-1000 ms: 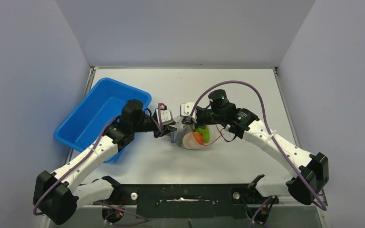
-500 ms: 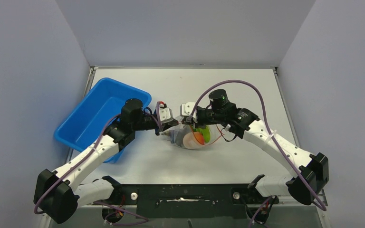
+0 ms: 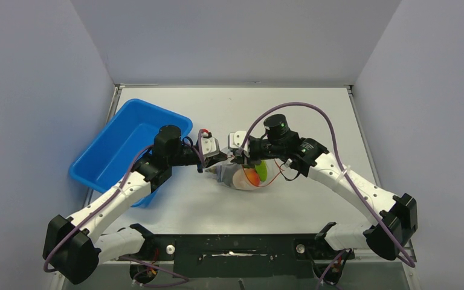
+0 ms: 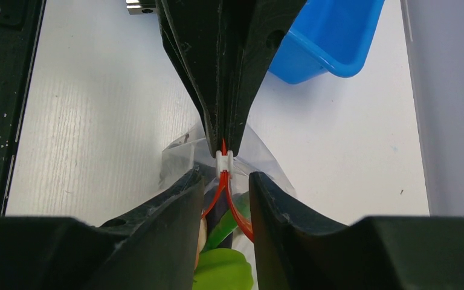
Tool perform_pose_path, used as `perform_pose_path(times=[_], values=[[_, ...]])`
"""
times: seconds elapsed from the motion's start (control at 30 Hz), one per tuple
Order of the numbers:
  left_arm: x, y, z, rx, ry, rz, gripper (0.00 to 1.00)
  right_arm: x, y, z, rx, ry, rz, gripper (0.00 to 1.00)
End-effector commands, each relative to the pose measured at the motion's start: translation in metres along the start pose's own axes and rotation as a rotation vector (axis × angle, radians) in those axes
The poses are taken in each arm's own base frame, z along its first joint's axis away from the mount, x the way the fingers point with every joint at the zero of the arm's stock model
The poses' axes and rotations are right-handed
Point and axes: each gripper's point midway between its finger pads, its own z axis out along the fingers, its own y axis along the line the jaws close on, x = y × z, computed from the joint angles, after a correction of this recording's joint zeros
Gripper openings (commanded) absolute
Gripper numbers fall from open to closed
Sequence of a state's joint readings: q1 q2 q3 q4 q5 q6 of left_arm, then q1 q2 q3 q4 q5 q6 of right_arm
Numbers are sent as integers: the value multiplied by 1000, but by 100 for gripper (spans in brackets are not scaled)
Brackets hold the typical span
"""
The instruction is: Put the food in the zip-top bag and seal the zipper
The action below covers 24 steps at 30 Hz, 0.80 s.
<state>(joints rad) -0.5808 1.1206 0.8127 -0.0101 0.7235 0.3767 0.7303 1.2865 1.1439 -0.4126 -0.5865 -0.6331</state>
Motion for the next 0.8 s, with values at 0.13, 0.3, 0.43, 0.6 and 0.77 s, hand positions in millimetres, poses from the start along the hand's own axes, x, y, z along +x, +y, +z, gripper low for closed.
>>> perform_pose_path(times=[0.13,0.3,0.43,0.6,0.77], values=[[-27,4,-1,0,-73,53,0,-30,-14,4,27,-74,-65,28],[-27,4,-2,-2,-75,47,0,-29,-12,9,18,-78,-60,27],[-28,3,-4,-9,-78,45,0,-31,-15,7,39,-77,-69,0],[-22,7,-13,-31,-35,55,0,-21,-15,-2,73,-37,-62,0],[-18,13,-29,-57,-12,47,0,-6,-11,-14,69,14,-48,0]])
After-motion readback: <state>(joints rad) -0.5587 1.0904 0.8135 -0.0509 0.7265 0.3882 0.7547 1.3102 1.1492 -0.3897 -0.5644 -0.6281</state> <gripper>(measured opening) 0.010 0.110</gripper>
